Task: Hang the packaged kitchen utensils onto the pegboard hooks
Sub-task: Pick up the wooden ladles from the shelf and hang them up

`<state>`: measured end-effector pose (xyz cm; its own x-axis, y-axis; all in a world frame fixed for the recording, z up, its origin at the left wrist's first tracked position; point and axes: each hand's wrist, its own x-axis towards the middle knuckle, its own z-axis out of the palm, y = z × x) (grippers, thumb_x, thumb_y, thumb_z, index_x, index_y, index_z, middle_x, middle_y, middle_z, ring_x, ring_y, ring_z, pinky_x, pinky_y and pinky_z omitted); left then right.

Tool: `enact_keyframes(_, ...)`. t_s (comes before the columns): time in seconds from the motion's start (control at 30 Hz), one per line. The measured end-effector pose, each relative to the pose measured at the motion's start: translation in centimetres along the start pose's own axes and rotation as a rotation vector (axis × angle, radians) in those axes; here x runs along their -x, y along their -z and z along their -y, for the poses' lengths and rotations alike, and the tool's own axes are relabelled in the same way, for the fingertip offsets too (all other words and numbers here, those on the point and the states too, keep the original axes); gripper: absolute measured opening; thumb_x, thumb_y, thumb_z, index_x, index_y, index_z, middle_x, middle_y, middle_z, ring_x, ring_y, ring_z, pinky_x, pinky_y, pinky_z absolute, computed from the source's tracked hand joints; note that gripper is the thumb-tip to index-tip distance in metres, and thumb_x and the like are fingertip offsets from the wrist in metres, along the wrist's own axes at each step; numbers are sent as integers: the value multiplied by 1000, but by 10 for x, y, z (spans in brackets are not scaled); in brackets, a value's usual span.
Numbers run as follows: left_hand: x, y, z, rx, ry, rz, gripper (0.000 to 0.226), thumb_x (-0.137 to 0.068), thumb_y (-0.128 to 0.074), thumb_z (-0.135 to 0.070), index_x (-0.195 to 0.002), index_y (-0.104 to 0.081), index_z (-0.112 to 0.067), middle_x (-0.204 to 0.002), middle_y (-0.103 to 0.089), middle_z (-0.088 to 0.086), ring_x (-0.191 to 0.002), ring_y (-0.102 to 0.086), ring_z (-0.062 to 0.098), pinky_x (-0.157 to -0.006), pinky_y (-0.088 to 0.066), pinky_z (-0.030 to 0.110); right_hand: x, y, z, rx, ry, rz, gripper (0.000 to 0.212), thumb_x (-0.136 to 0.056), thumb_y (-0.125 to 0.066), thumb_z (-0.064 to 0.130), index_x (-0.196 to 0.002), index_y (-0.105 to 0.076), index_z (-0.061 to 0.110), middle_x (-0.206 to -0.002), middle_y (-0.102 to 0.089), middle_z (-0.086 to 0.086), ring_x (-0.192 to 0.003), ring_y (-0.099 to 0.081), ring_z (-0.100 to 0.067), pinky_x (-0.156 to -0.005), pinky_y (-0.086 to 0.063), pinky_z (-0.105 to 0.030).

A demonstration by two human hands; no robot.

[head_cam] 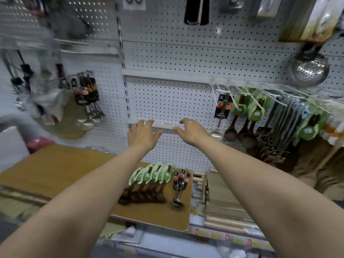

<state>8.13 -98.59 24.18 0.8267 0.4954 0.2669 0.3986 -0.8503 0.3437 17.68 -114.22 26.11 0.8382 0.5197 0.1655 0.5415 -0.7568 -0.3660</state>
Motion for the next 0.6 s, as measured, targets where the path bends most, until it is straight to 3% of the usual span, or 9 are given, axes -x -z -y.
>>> enact_keyframes(0.23,-55,-30,100,-40,38,147,64,-95,-48,-60,-148,-40,-25,-152,-43,8,-138,-36,34,-109,-34,48,-50,-93,44,-102,-105,121,60,-101,-46,54,-145,-48,13,-140,-58,-10,-126,-56,-31,-100,-49,-45)
enact_keyframes(0.37,-70,-77,137,25,85,294,64,-95,-51,-58,-147,-42,-23,-150,-44,11,-137,-37,36,-108,-38,50,-60,-149,29,-133,-193,229,61,-101,-47,53,-145,-49,11,-146,-53,-10,-130,-52,-29,-103,-46,-41)
enact_keyframes(0.6,-83,-180,167,124,178,503,61,-96,-56,-49,-146,-46,-15,-135,-59,15,-126,-52,33,-98,-42,38,-77,-246,-18,-165,-339,437,57,-102,-48,50,-139,-55,7,-137,-60,-14,-125,-55,-32,-98,-44,-37)
